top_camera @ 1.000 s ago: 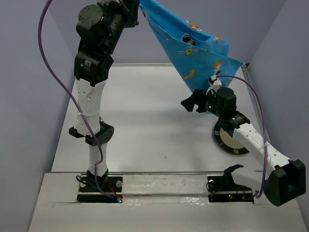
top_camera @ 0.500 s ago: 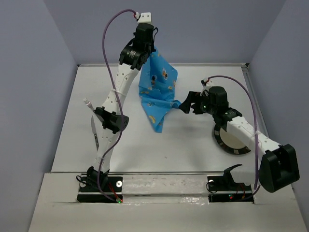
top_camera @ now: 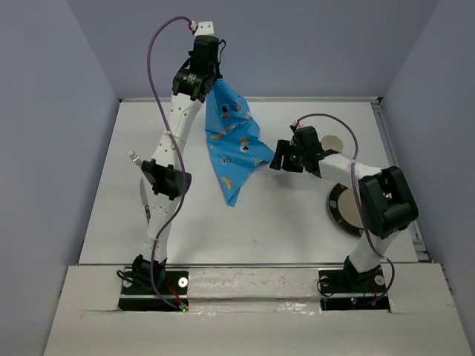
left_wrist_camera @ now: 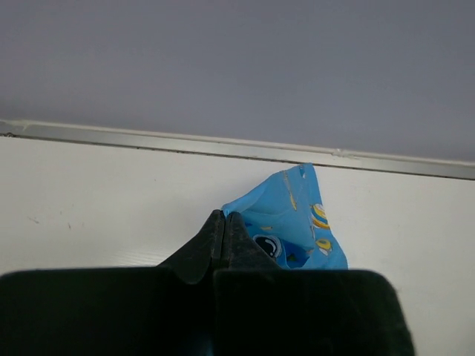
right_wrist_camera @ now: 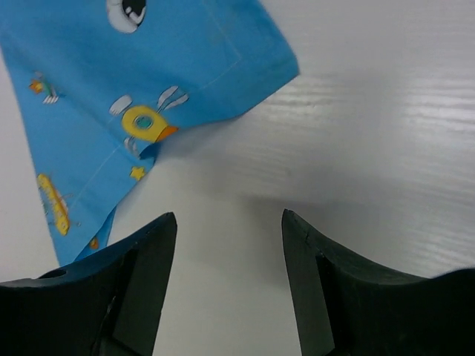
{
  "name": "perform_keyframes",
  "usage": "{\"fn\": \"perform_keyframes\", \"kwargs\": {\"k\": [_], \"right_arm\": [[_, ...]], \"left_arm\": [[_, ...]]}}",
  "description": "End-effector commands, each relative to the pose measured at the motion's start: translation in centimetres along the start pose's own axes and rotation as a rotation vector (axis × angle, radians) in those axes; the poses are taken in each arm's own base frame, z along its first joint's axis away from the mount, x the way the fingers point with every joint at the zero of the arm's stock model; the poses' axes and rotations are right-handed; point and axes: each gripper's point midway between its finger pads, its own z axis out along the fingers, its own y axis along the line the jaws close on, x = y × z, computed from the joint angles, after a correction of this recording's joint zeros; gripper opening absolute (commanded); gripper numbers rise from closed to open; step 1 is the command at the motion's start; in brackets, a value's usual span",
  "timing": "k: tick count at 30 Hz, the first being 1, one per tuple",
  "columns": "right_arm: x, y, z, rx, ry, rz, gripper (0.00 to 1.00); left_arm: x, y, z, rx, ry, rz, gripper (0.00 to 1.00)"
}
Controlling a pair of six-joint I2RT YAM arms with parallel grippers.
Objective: Set the dinner table for one person
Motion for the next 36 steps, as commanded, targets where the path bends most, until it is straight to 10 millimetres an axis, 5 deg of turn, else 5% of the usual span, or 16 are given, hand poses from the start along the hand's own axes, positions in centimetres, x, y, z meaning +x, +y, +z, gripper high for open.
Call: {"fn": "perform_keyframes", "kwargs": {"k": [1, 9, 14, 20, 25, 30, 34, 36], "right_arm": [[-5.1, -0.6, 2.5, 0.101, -0.124, -0.021, 0.65], [-4.6, -4.2, 7.3, 0.253, -0.034, -0.098, 0.65], [-2.2, -3.2, 9.1, 0.27, 0.06, -0.218, 0.67], [-0.8, -4.6, 10.4, 0.374, 0.106, -0.278, 0.64], [-0.5, -5.0, 10.5, 0.392, 0.106, -0.256, 0.1], [-2.2, -5.0, 9.6, 0.429, 0.05, -0.252, 0.0], [-5.5, -3.8, 6.8, 0.446, -0.056, -0.249, 0.0], [-8.7, -2.3, 4.3, 0.438, -0.148, -0.269, 0.0]], "left_arm": [[-2.7, -1.0, -1.2, 0.056, -0.074, -0.015, 0.0], [-2.7, -1.1, -0.8, 0.071, -0.075, -0.02, 0.0], [-2.6, -1.3, -0.6, 0.084, -0.075, -0.026, 0.0], [-2.1, -1.5, -0.3, 0.092, -0.063, -0.024, 0.0], [-2.4, -1.4, -0.4, 0.085, -0.07, -0.021, 0.0], [-2.8, -1.2, -0.7, 0.08, -0.081, -0.02, 0.0], [-3.6, -0.4, -1.2, 0.051, -0.101, -0.018, 0.0], [-4.3, 0.0, -1.4, 0.036, -0.119, -0.02, 0.0]]}}
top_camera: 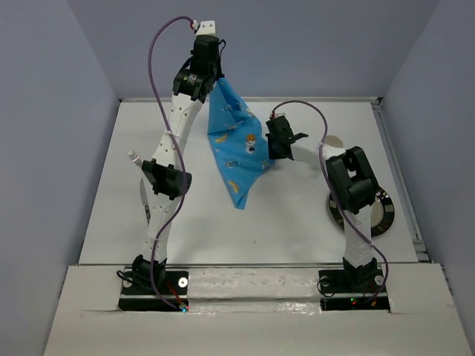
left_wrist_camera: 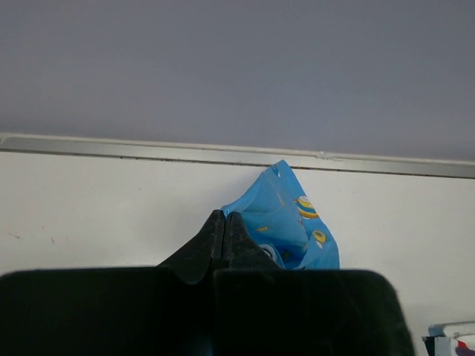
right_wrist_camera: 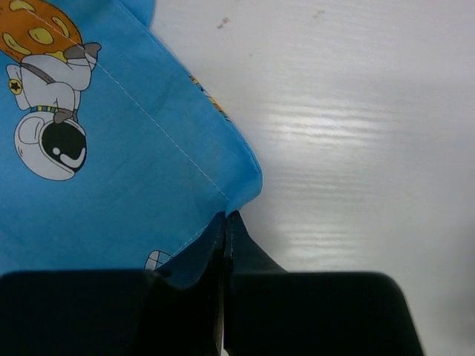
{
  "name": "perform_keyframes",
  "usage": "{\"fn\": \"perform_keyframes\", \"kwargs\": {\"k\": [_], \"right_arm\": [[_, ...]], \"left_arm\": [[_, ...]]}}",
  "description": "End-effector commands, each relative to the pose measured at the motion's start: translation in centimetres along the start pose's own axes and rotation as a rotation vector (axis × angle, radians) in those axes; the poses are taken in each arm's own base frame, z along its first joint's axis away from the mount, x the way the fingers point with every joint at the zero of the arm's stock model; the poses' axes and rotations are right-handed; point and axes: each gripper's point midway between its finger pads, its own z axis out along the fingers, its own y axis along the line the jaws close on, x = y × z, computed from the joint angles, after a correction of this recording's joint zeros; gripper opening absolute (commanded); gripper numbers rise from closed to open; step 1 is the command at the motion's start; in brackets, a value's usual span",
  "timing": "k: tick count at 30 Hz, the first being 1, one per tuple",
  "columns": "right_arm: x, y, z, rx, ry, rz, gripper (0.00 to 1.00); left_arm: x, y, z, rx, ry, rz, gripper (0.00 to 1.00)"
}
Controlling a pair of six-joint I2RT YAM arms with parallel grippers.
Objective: Set the dinner table for one person
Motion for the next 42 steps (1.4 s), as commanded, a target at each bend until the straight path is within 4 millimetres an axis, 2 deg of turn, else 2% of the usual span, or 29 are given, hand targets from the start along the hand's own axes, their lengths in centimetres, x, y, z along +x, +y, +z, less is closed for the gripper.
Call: {"fn": "perform_keyframes", "kwargs": {"k": [1, 2, 3, 5, 6, 7, 8, 10, 11, 12, 13, 14, 16, 18, 20, 22, 23, 27, 28, 30, 31, 32, 35, 36, 38, 39, 40, 41, 42], "right_arm": [[-5.6, -1.6, -5.4, 0.073, -0.15, -0.009, 0.0], [-7.1, -1.8, -6.2, 0.079, -0.185, -0.017, 0.0], [-10.2, -2.3, -7.9, 0.089, -0.254, -0.019, 0.0], [-13.6, -3.7, -9.4, 0.112, -0.323, -0.01, 0.0], [-17.2, -4.2, -11.3, 0.113, -0.401, -0.004, 0.0], [-19.1, -5.9, -12.3, 0.138, -0.433, 0.011, 0.0], [-23.0, -6.5, -15.0, 0.141, -0.523, 0.015, 0.0], [-26.5, -8.6, -17.7, 0.167, -0.597, 0.029, 0.0], [-28.0, -8.9, -19.4, 0.179, -0.635, 0.003, 0.0], [-30.7, -9.9, -22.5, 0.199, -0.711, -0.008, 0.0], [-30.7, -10.0, -22.5, 0.211, -0.709, -0.03, 0.0], [-32.7, -10.4, -25.6, 0.221, -0.78, -0.042, 0.0], [-34.2, -10.8, -29.2, 0.225, -0.855, -0.029, 0.0], [-34.4, -10.9, -30.6, 0.22, -0.886, -0.032, 0.0], [-32.3, -10.9, -30.0, 0.205, -0.852, -0.051, 0.0], [-30.3, -10.6, -28.9, 0.175, -0.831, -0.043, 0.0], [-26.5, -10.8, -26.6, 0.17, -0.753, -0.059, 0.0], [-19.9, -9.5, -22.2, 0.067, -0.658, -0.029, 0.0], [-16.4, -9.1, -19.7, 0.041, -0.578, -0.015, 0.0], [-13.4, -8.0, -17.4, -0.027, -0.504, 0.022, 0.0], [-11.1, -7.9, -15.8, -0.033, -0.457, 0.02, 0.0], [-10.1, -7.8, -15.0, -0.037, -0.433, 0.02, 0.0], [-7.9, -7.8, -13.3, -0.031, -0.379, 0.025, 0.0], [-7.5, -7.8, -12.9, -0.031, -0.367, 0.023, 0.0], [-7.4, -7.9, -12.8, -0.029, -0.364, 0.022, 0.0], [-7.2, -8.0, -12.9, -0.025, -0.363, 0.023, 0.0], [-6.8, -8.0, -12.9, -0.024, -0.357, 0.021, 0.0], [-6.6, -8.0, -13.1, -0.028, -0.357, 0.025, 0.0], [-6.3, -8.0, -13.0, -0.032, -0.35, 0.036, 0.0]], "left_arm": [[-4.7, 1.5, -1.9, -0.025, -0.12, -0.018, 0.0], [-5.1, 1.9, -1.9, -0.022, -0.129, -0.03, 0.0], [-5.7, 1.9, -2.0, -0.001, -0.145, -0.054, 0.0], [-7.4, 3.9, -2.2, -0.008, -0.179, -0.104, 0.0], [-8.4, 4.3, -2.3, 0.011, -0.204, -0.135, 0.0], [-9.9, 5.8, -2.8, 0.011, -0.233, -0.196, 0.0], [-11.1, 5.7, -3.2, 0.051, -0.265, -0.225, 0.0], [-13.3, 6.3, -4.2, 0.086, -0.319, -0.288, 0.0], [-14.2, 6.7, -4.6, 0.102, -0.34, -0.309, 0.0], [-15.4, 7.6, -5.0, 0.123, -0.37, -0.329, 0.0], [-16.1, 8.1, -5.4, 0.134, -0.388, -0.347, 0.0], [-17.1, 9.0, -6.0, 0.153, -0.41, -0.377, 0.0], [-18.0, 9.7, -6.8, 0.183, -0.422, -0.401, 0.0], [-17.9, 10.1, -7.0, 0.218, -0.398, -0.421, 0.0], [-17.1, 10.3, -6.7, 0.22, -0.361, -0.424, 0.0], [-15.0, 10.1, -5.8, 0.214, -0.284, -0.416, 0.0], [-13.2, 10.3, -4.9, 0.202, -0.223, -0.418, 0.0], [-9.8, 10.4, -3.4, 0.146, -0.12, -0.391, 0.0], [-8.7, 10.9, -2.8, 0.103, -0.096, -0.368, 0.0], [-8.3, 11.6, -3.0, 0.052, -0.089, -0.35, 0.0], [-8.2, 11.8, -3.2, 0.042, -0.085, -0.337, 0.0], [-8.8, 11.9, -4.1, 0.043, -0.095, -0.301, 0.0], [-6.0, 13.0, -3.8, -0.022, -0.011, -0.263, 0.0], [-3.4, 13.1, -3.0, -0.025, 0.064, -0.245, 0.0], [-2.1, 13.1, -3.0, -0.026, 0.104, -0.233, 0.0], [0.7, 12.8, -2.4, -0.008, 0.178, -0.228, 0.0], [-0.9, 12.4, -4.5, 0.017, 0.138, -0.229, 0.0], [-1.2, 12.3, -5.6, 0.034, 0.111, -0.231, 0.0], [1.5, 12.4, -4.4, 0.052, 0.099, -0.254, 0.0]]}}
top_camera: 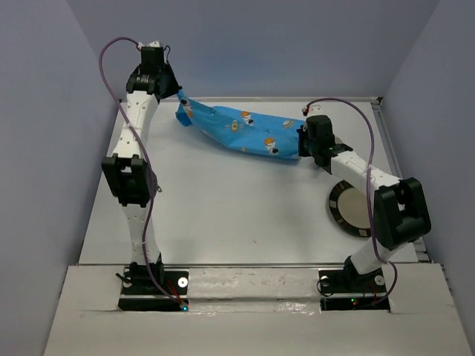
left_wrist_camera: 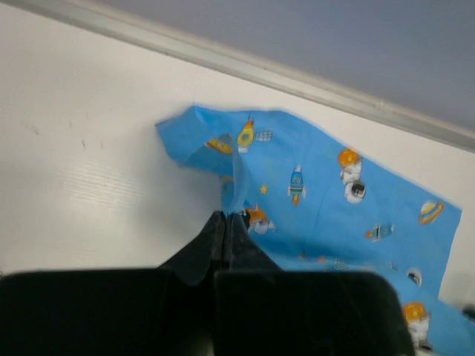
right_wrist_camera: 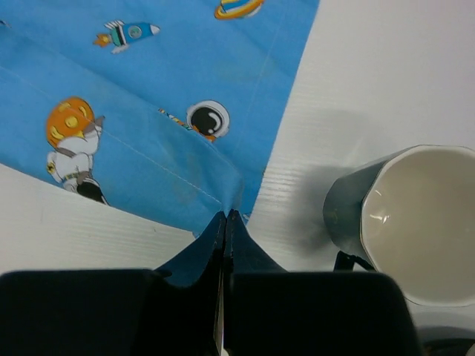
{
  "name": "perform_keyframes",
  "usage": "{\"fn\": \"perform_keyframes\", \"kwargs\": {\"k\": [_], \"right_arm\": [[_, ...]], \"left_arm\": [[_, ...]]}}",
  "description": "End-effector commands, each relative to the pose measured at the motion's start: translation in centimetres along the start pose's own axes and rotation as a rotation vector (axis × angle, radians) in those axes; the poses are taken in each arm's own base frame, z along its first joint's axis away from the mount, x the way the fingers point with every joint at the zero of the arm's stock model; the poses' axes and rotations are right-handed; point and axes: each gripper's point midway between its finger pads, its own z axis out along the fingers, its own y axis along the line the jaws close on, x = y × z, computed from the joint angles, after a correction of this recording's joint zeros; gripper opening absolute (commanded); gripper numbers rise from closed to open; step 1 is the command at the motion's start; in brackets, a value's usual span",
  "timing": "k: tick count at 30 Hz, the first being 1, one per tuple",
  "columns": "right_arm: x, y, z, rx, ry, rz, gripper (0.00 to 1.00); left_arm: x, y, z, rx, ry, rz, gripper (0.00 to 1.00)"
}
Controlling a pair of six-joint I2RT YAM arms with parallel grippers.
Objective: Set the dinner table for one person
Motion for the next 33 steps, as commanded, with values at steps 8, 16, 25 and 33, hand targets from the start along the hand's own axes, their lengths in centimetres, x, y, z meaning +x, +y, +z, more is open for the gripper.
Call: {"fn": "perform_keyframes", "kwargs": {"k": [8, 16, 25, 33], "right_arm": [[-1.0, 0.9, -1.2, -0.051, -0.066, 0.097, 0.0], [3.0, 0.7, -2.4, -0.039, 0.027, 0.195, 0.0], [8.9, 1.7, -5.8, -0.115, 0.149, 0.294, 0.03], [12.0, 1.4, -9.1, -0.13, 0.174, 0.357, 0.14]], "left_arm": [[1.1, 0.8, -13.6, 0.277, -0.326, -0.15, 0.15], [13.8, 4.6, -11.7, 0.291, -0.196, -0.304, 0.25], [19.4, 6.7, -12.1, 0.271, -0.143, -0.361, 0.28], [21.4, 9.0, -14.1, 0.239, -0.174, -0.423, 0.47]]}}
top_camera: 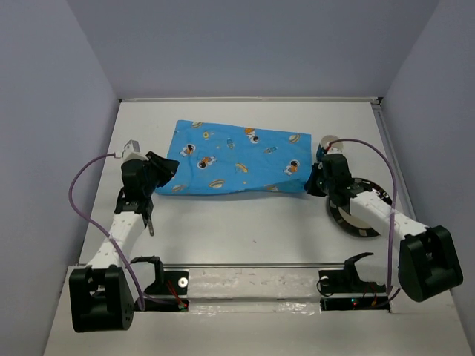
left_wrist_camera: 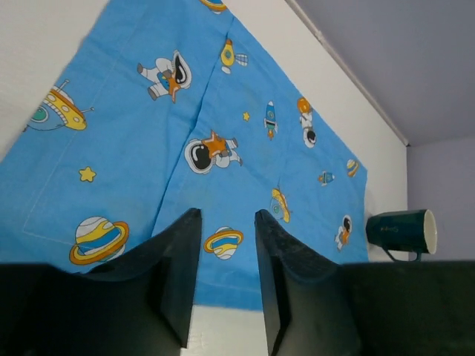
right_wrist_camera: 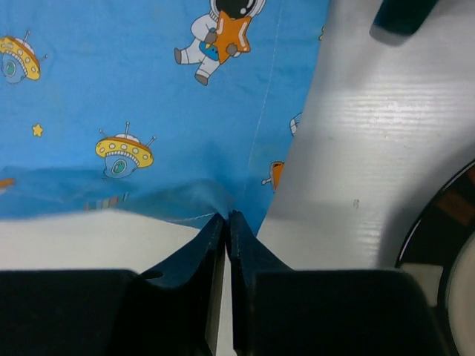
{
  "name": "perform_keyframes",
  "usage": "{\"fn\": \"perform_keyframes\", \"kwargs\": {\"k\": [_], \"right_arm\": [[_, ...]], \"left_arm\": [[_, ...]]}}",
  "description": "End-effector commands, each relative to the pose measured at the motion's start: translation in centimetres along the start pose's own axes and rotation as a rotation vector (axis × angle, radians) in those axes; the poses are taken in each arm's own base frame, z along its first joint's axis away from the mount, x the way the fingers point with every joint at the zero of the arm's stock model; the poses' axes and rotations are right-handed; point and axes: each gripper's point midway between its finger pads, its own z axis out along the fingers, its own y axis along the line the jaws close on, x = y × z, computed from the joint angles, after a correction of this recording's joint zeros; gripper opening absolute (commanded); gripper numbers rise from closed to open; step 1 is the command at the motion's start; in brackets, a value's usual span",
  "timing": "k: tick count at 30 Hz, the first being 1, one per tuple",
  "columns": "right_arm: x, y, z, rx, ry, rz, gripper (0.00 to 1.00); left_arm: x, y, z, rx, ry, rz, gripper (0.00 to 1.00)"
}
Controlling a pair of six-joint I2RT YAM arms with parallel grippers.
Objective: Set the dinner table for one person
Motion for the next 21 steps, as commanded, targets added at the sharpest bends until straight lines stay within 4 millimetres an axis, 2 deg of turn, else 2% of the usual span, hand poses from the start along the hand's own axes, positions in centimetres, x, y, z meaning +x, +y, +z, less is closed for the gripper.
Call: {"fn": "perform_keyframes", "kwargs": {"k": [1, 2, 3, 5, 7, 11, 13, 15, 17, 18, 19, 20, 21], "right_arm": [[1.1, 0.1, -1.4, -0.025, 0.002, 0.045, 0.18], [1.2, 0.1, -1.7, -0.03, 0.0, 0.047, 0.31], [1.3, 0.0, -1.9, -0.035, -0.003, 0.045, 0.37], [1.2, 0.2, -2.6, -0.053, -0.019, 0.038, 0.46], [0.7, 0.4, -3.2, -0.063, -0.036, 0.027, 0.63], [-1.6, 1.3, -4.2, -0.082, -0.091, 0.032, 0.66], [-2.4, 1.6, -3.9, -0.08, -0.097, 0.028, 0.66], [-3.1, 1.8, -3.0, -0.071, -0.098, 0.022, 0.66], [-2.9, 1.8, -0.8, -0.047, -0.049, 0.012, 0.66], [-2.5, 2.7, -0.1, -0.069, -0.022, -0.006, 0.61], [-2.4, 3.3, 0.4, -0.077, -0.008, -0.024, 0.59], [-2.7, 4.4, 1.4, -0.093, -0.004, -0.046, 0.57], [-2.1, 6.2, 1.6, -0.128, 0.007, -0.082, 0.54]], "left_arm": [[-0.2, 1.1, -1.3, 0.007, -0.053, -0.038, 0.63], [-0.4, 0.9, -1.7, 0.017, -0.067, -0.033, 0.83], [-0.4, 1.2, -1.9, 0.006, -0.072, -0.022, 0.87], [-1.1, 1.0, -2.4, 0.009, -0.098, 0.0, 0.89], [-1.3, 0.8, -2.5, 0.015, -0.104, 0.011, 0.9], [-1.5, 0.0, -2.4, 0.039, -0.101, 0.021, 0.9], [-1.5, -0.5, -2.3, 0.051, -0.097, 0.032, 0.9], [-1.0, -1.3, -2.3, 0.072, -0.082, 0.046, 0.89], [-1.6, -2.6, -2.6, 0.099, -0.093, 0.066, 0.87], [-0.8, -3.8, -2.7, 0.124, -0.067, 0.09, 0.86], [-1.1, -4.7, -3.0, 0.138, -0.073, 0.111, 0.86], [-2.3, -6.4, -3.4, 0.164, -0.097, 0.136, 0.86], [-2.3, -7.2, -3.7, 0.168, -0.095, 0.181, 0.86]]}}
